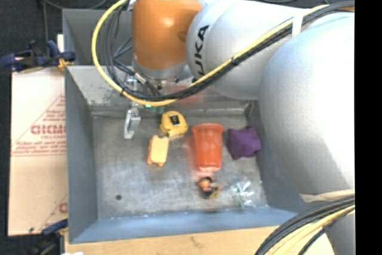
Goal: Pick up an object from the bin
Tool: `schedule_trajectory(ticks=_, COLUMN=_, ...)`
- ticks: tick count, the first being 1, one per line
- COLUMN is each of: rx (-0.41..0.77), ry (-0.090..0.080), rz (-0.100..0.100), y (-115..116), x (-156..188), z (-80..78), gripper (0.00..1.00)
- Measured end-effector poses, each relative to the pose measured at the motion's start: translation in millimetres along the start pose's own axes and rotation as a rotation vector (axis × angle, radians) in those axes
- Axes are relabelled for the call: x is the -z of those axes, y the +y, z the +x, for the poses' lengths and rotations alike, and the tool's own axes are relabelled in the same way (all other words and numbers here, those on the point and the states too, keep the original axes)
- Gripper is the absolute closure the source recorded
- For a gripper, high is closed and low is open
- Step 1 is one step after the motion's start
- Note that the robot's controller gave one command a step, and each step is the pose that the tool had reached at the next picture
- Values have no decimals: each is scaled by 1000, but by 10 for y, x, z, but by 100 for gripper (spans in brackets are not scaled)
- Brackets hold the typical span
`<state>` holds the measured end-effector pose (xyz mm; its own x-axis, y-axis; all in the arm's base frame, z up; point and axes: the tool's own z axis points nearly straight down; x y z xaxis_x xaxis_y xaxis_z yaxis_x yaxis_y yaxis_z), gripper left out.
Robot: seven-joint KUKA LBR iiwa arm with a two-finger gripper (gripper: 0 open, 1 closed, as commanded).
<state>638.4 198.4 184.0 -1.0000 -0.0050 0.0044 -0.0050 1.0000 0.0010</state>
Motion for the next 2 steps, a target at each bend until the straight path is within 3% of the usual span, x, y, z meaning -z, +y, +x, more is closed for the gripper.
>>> schedule_trajectory(ticks=1, rx=-4, ry=-8, rz=-2, y=-10, x=56, z=-18, gripper=0)
schedule_trajectory(ticks=2, rx=249, ry=-15, rz=0, y=-344, x=-474, z=-9, gripper=0)
